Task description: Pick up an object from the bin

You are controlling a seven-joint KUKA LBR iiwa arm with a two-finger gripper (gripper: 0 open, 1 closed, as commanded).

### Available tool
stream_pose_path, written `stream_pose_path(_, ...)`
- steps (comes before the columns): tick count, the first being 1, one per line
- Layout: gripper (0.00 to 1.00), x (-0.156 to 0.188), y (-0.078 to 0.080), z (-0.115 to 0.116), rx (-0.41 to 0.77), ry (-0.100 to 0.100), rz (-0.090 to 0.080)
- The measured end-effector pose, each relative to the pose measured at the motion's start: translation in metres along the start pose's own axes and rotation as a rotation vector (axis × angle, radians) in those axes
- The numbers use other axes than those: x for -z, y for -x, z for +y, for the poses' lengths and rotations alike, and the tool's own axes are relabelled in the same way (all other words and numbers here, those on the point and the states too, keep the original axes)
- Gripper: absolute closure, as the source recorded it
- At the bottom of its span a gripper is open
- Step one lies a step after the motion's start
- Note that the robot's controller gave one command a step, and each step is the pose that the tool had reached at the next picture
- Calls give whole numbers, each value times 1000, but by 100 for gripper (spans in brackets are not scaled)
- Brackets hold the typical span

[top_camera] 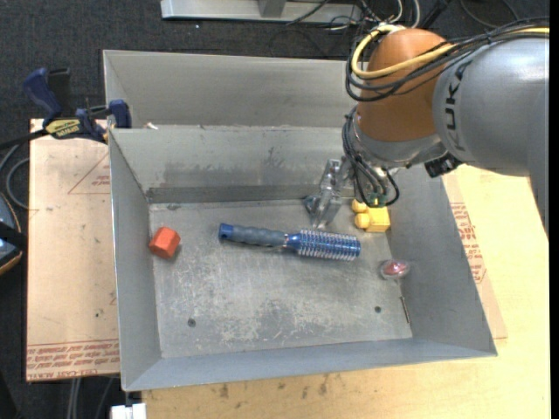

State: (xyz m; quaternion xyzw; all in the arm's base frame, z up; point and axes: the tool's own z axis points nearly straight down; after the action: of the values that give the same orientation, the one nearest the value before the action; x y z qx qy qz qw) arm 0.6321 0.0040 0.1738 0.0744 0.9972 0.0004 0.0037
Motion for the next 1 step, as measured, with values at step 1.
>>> stream_pose_path(1,0,-3,-1,1,1,0,4)
